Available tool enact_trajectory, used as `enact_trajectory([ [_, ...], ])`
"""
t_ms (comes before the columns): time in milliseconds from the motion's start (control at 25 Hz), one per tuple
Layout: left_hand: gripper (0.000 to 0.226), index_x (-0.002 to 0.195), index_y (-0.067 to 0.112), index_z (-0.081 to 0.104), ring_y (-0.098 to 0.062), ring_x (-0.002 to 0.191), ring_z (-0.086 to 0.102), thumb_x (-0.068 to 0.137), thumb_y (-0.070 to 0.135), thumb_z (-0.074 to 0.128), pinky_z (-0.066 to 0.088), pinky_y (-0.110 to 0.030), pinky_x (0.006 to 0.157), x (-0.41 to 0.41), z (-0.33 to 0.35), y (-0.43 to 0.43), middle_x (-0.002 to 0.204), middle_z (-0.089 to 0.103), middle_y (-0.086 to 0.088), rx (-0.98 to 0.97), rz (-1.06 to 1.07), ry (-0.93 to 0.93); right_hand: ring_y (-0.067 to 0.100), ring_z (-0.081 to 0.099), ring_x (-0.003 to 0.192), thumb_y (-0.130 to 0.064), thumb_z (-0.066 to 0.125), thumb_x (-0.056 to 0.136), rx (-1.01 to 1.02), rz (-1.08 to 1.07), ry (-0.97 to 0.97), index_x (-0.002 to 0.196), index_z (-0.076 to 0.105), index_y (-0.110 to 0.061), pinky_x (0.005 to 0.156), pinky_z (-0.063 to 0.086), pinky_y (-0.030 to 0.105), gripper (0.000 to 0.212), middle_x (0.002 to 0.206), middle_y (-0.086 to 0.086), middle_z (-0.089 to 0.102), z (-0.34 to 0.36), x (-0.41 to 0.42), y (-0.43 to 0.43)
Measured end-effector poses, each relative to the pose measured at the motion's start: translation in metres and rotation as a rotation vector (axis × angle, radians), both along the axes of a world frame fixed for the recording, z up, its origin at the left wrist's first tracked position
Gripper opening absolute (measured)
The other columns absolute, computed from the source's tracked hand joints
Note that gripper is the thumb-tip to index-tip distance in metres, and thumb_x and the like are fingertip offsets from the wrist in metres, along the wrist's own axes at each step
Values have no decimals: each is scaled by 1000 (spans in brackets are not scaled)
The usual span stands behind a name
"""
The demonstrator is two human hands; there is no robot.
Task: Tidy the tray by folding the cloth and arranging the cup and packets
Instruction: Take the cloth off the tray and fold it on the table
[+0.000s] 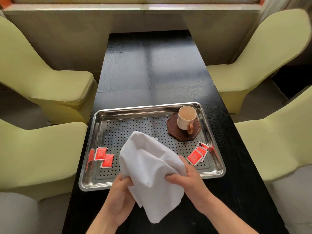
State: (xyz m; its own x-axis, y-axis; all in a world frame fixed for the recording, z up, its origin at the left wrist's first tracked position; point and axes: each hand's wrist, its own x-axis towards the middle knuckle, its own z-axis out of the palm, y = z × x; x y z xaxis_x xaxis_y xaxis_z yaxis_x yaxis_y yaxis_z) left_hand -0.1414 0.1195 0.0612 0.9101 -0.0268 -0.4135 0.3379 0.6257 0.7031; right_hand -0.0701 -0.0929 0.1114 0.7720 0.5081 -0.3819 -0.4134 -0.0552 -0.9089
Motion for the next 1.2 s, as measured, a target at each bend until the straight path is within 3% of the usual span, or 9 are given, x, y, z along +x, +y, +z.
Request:
enact_trajectory([
  [120, 60, 118, -2, 66, -42, 105, 66, 62, 9, 85, 57, -48, 81, -27, -1, -5, 114, 69, -27, 71, -57, 1, 14, 52, 127, -19, 75, 69, -178, 84, -208, 93, 72, -48, 99, 51, 39, 38, 142, -14, 47, 2, -34, -18],
  [200, 53, 105, -2, 72, -42, 100, 69, 56, 7, 87, 58, -43, 77, -46, -9, -5, 105, 72, -27, 177, -126, 51, -3, 50, 126, -26, 74, 70, -293, 234, -284, 94, 75, -41, 99, 46, 22, 28, 132, -31, 50, -8, -59, -31],
  [400, 31, 71, 27, 74, -17, 71, 62, 72, -3, 67, 46, -29, 70, -77, -46, -17, 69, 67, 2, 791, -286, 317, 15, 62, 92, -39, 67, 80, -767, 322, -215, 98, 60, -16, 80, 50, 29, 30, 95, -2, 64, -70, -100, -37],
  [520, 37, 111, 30, 66, -18, 98, 60, 81, 8, 70, 48, -36, 88, -82, -62, -27, 108, 64, -1, 913, -124, 550, 19, 56, 94, -43, 60, 85, -1063, 283, -252, 88, 42, -24, 71, 44, 32, 27, 92, -5, 51, -104, -97, -36],
  [600, 64, 137, 46, 44, -11, 114, 50, 82, 24, 72, 43, -34, 95, -82, -69, -30, 129, 46, 2, 891, -66, 474, 18, 55, 91, -41, 54, 86, -1144, 244, -228, 86, 42, -28, 69, 49, 35, 18, 91, -8, 48, -117, -87, -40],
  [720, 70, 139, 64, 25, -3, 131, 32, 78, 55, 58, 39, -29, 95, -82, -73, -37, 148, 24, 18, 1323, -421, 159, 19, 54, 90, -39, 54, 83, -1186, 246, -163, 93, 47, -26, 72, 54, 37, 18, 99, -5, 49, -133, -78, -49],
  [840, 55, 138, 51, 38, -15, 140, 24, 85, 51, 52, 43, -31, 94, -73, -80, -40, 159, 17, 6, 1610, -679, 136, 17, 46, 115, -43, 65, 80, -1078, 134, -192, 127, 51, -29, 87, 47, 31, 51, 123, -9, 51, -138, -78, -62],
  [1000, 58, 139, 28, 51, -15, 119, 48, 82, 28, 64, 44, -33, 96, -57, -82, -26, 138, 51, 0, 1183, -286, 421, 15, 53, 117, -32, 71, 88, -920, -222, -203, 136, 56, -19, 99, 47, 37, 52, 121, -10, 62, -123, -60, -60],
  [1200, 38, 133, -2, 49, -36, 117, 58, 97, 11, 53, 48, -46, 101, -19, -78, 5, 126, 59, -21, 329, 417, 686, 28, 70, 88, -8, 59, 99, -324, -875, 501, 136, 52, 2, 78, 58, 39, 39, 111, 18, 67, -119, -12, -37],
])
